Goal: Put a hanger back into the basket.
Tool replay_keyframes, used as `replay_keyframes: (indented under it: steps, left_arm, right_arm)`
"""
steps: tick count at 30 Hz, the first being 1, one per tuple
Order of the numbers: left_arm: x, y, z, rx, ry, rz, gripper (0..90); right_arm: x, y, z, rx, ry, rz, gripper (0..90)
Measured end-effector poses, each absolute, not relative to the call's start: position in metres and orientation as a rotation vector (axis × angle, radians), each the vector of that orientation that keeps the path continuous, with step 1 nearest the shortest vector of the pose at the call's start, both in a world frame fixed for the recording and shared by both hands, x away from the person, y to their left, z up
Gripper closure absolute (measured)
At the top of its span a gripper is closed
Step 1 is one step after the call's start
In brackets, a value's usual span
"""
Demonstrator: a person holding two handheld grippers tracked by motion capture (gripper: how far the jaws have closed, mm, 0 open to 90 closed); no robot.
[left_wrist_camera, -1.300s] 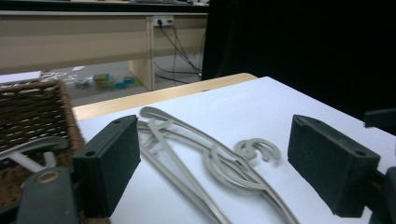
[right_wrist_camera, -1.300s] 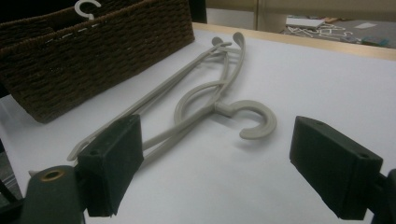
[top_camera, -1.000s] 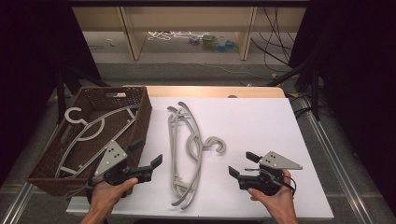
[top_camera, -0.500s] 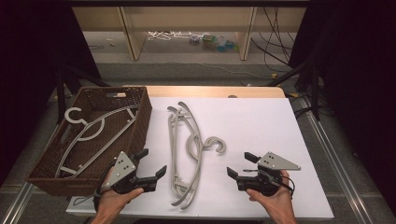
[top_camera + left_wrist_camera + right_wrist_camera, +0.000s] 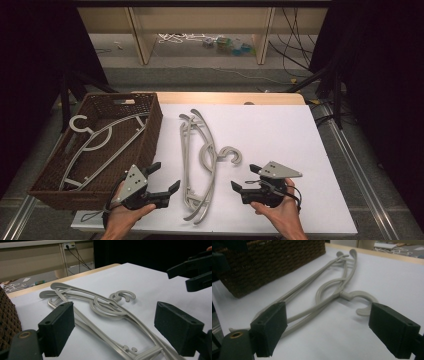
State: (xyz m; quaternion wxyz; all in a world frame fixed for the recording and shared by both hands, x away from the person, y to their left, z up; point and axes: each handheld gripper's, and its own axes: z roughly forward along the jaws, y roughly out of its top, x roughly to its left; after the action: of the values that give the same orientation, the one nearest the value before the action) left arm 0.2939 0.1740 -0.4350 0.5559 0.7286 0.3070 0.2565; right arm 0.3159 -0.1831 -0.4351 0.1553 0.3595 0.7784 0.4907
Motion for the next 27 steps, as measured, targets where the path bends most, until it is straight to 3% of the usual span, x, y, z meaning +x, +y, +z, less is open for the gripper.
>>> replay_keyframes:
  steps: [17,27]
  left_arm:
    - [0.293,0.178,-0.433,1.708,0.713,0.613,16.7]
    - [0.294,0.179,-0.433,1.708,0.711,0.606,16.9]
  right_arm:
    - [0.368,-0.109,-0.461,1.211,2.430,1.181,18.1]
    - [0.391,-0.091,-0.480,1.244,2.497,1.071,31.3]
